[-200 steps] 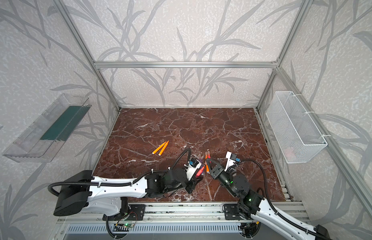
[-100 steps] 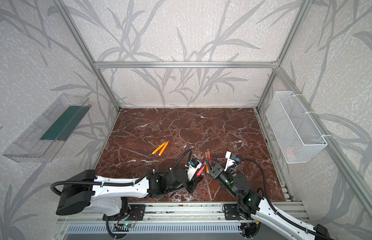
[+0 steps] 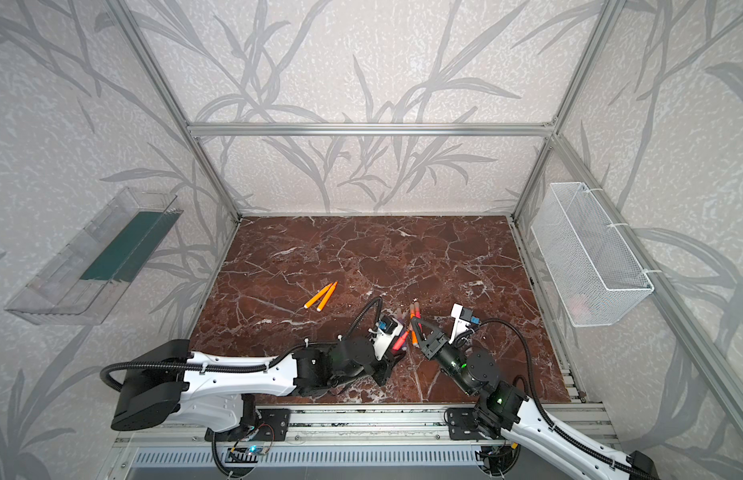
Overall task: Insert the pens into the pen caps
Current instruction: 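Align the pink cap above the pink marker tip with the right gripper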
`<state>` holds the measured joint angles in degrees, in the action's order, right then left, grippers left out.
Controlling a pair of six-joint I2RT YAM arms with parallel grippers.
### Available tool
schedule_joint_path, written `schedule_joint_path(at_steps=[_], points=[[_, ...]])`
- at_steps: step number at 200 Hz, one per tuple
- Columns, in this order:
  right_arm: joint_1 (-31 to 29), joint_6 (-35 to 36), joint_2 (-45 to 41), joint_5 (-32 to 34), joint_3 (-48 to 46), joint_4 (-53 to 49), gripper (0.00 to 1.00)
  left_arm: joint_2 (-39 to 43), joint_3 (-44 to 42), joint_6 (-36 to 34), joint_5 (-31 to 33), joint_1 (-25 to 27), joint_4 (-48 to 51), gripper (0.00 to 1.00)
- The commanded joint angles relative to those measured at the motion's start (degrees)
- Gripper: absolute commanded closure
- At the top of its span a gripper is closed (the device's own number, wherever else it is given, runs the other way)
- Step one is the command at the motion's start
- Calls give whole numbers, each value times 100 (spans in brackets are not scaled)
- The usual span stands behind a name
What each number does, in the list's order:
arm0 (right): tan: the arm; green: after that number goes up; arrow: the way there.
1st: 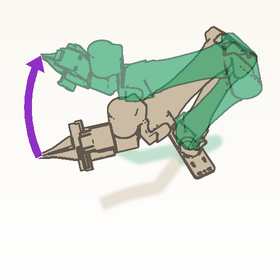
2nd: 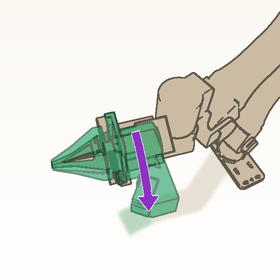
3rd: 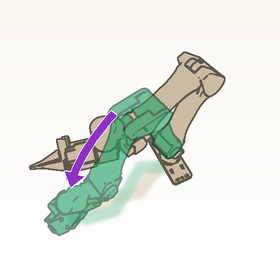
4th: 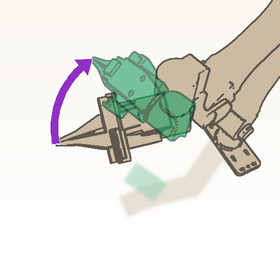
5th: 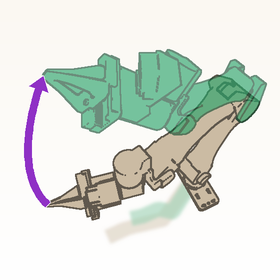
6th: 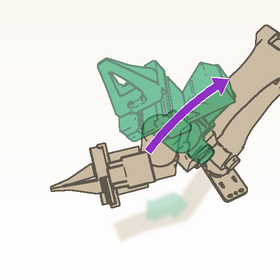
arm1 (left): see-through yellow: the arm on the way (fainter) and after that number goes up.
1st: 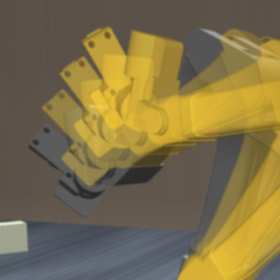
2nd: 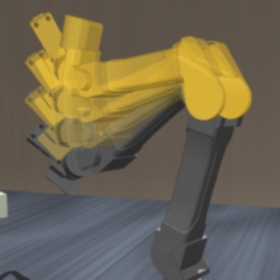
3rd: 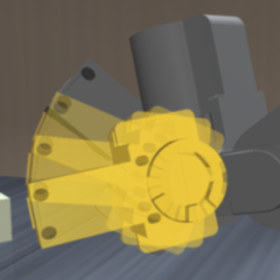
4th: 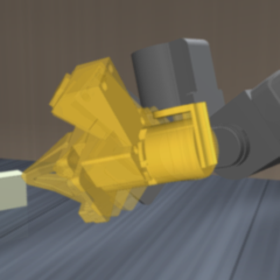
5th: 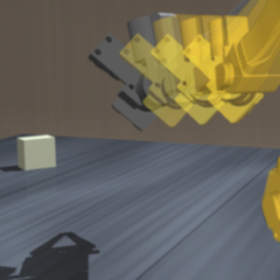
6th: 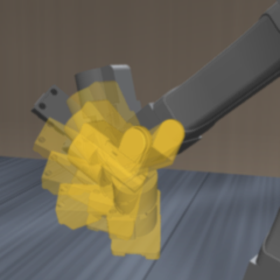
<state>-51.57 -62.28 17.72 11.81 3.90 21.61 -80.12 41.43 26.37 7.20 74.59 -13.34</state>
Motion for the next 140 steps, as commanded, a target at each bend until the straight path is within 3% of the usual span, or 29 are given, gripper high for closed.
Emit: schedule_joint_path(at_steps=[1,63,140], points=[[7,119,113,55,78,150,100,121,51,-2,27,15,-158,100],[-18,40,435,-206,58,487,100,148,29,-49,168,12,-217,100],[-71,135,88,128,170,106,100,95,45,-34,153,12,-160,100]])
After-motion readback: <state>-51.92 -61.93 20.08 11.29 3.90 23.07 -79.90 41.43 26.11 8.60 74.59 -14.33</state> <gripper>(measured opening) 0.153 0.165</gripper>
